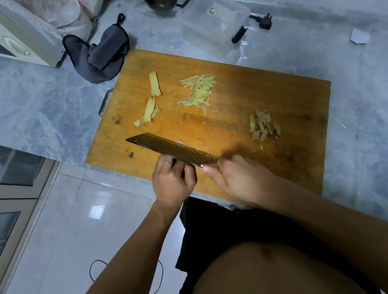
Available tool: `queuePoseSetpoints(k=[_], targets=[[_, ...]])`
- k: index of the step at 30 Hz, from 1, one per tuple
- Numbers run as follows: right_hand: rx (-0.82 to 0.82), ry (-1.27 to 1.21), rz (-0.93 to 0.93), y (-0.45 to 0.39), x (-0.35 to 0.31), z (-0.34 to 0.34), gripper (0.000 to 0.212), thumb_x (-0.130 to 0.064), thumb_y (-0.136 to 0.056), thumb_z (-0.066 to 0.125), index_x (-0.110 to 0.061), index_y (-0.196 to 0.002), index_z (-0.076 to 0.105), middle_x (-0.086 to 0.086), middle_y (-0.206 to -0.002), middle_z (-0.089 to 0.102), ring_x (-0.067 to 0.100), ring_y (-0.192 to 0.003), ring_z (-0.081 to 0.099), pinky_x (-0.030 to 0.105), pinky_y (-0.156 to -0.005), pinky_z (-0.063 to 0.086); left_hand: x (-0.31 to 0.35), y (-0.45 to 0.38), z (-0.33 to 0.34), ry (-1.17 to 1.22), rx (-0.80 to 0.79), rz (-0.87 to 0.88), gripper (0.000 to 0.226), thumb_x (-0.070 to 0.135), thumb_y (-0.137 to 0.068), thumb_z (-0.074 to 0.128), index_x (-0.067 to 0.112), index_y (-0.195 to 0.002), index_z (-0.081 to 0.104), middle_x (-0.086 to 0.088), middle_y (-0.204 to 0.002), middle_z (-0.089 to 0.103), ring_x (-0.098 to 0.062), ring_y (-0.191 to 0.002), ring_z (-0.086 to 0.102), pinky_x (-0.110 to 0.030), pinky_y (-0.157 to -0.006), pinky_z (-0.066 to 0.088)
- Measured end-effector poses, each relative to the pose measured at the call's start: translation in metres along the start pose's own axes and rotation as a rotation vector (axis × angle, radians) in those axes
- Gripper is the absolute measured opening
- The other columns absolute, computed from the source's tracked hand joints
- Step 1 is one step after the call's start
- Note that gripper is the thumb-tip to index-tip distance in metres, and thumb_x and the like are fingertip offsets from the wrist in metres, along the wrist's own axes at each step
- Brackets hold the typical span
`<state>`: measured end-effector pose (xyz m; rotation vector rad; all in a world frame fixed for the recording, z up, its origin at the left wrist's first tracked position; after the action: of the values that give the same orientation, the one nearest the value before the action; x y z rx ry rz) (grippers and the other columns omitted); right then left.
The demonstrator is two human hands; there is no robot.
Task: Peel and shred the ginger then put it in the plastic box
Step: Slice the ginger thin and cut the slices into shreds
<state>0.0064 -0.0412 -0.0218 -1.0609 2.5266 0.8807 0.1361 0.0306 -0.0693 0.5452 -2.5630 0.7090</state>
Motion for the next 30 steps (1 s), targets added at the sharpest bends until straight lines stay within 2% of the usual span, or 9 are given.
queuePoseSetpoints(k=[6, 11, 17, 21, 23, 26, 30], targets=[[0.056, -0.028, -0.054, 0.002, 0.000, -0.004, 0.054, -0.054, -0.103, 0.029, -0.012, -0.089, 0.060, 0.012, -0.085, 0.065, 0.034, -0.086, 0.066, 0.031, -0.064, 0.039, 0.002, 0.000, -0.002, -0.025, -0.020, 0.020, 0.020, 0.013, -0.083, 0.054, 0.009, -0.082, 0.073, -0.011, -0.095, 0.064, -0.029, -0.085, 0.056, -0.027, -0.060, 0.042], [0.099, -0.029, -0.064, 0.004, 0.001, -0.009, 0.060, -0.057, -0.102, 0.028, -0.011, -0.089, 0.064, 0.014, -0.085, 0.066, 0.034, -0.079, 0.065, 0.035, -0.065, 0.047, 0.001, 0.002, 0.003, -0.053, -0.073, 0.002, 0.028, 0.014, -0.081, 0.052, 0.012, -0.096, 0.076, -0.013, -0.104, 0.064, -0.026, -0.095, 0.055, -0.027, -0.062, 0.044], [0.067, -0.035, -0.055, 0.003, 0.000, -0.010, 0.065, -0.058, -0.102, 0.025, -0.009, -0.084, 0.063, 0.011, -0.076, 0.063, 0.033, -0.072, 0.064, 0.041, -0.067, 0.053, 0.001, -0.001, 0.002, -0.039, -0.069, -0.009, 0.029, 0.011, -0.080, 0.053, 0.012, -0.096, 0.076, -0.012, -0.105, 0.066, -0.025, -0.095, 0.057, -0.027, -0.061, 0.045], [0.020, -0.040, -0.040, 0.000, 0.000, -0.011, 0.065, -0.058, -0.102, 0.024, -0.009, -0.081, 0.060, 0.012, -0.075, 0.058, 0.033, -0.071, 0.060, 0.041, -0.065, 0.052, 0.003, -0.002, -0.001, -0.030, -0.025, 0.004, 0.027, 0.010, -0.079, 0.053, 0.012, -0.092, 0.076, -0.011, -0.098, 0.066, -0.024, -0.093, 0.056, -0.026, -0.063, 0.044], [-0.006, -0.051, -0.022, -0.001, 0.002, -0.009, 0.060, -0.060, -0.102, 0.024, -0.016, -0.075, 0.054, 0.007, -0.073, 0.052, 0.033, -0.072, 0.058, 0.038, -0.062, 0.046, 0.003, -0.002, -0.001, -0.031, -0.011, -0.001, 0.028, 0.011, -0.079, 0.052, 0.012, -0.092, 0.077, -0.010, -0.097, 0.066, -0.024, -0.094, 0.057, -0.026, -0.063, 0.044], [-0.006, -0.052, -0.007, -0.001, 0.004, -0.006, 0.052, -0.061, -0.102, 0.024, -0.022, -0.074, 0.045, 0.005, -0.078, 0.046, 0.036, -0.084, 0.059, 0.033, -0.066, 0.037, 0.002, -0.001, -0.001, -0.030, -0.009, -0.003, 0.027, 0.011, -0.080, 0.051, 0.012, -0.089, 0.076, -0.010, -0.098, 0.066, -0.025, -0.091, 0.056, -0.024, -0.061, 0.041], [-0.018, -0.046, 0.004, 0.003, 0.004, -0.004, 0.053, -0.059, -0.102, 0.025, -0.017, -0.088, 0.054, 0.009, -0.086, 0.050, 0.037, -0.095, 0.061, 0.033, -0.069, 0.037, 0.002, -0.002, -0.001, -0.018, 0.000, -0.005, 0.025, 0.010, -0.079, 0.051, 0.012, -0.084, 0.075, -0.010, -0.098, 0.066, -0.027, -0.088, 0.057, -0.025, -0.060, 0.042]])
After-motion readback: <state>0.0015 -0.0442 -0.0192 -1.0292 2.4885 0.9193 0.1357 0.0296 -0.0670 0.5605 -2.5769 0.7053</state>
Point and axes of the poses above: each hand's wrist, its own y-axis away from the middle knuckle, its own z-axis out of the palm, x = y × z, the point moved 8 cm from there along -y, towards the middle knuckle
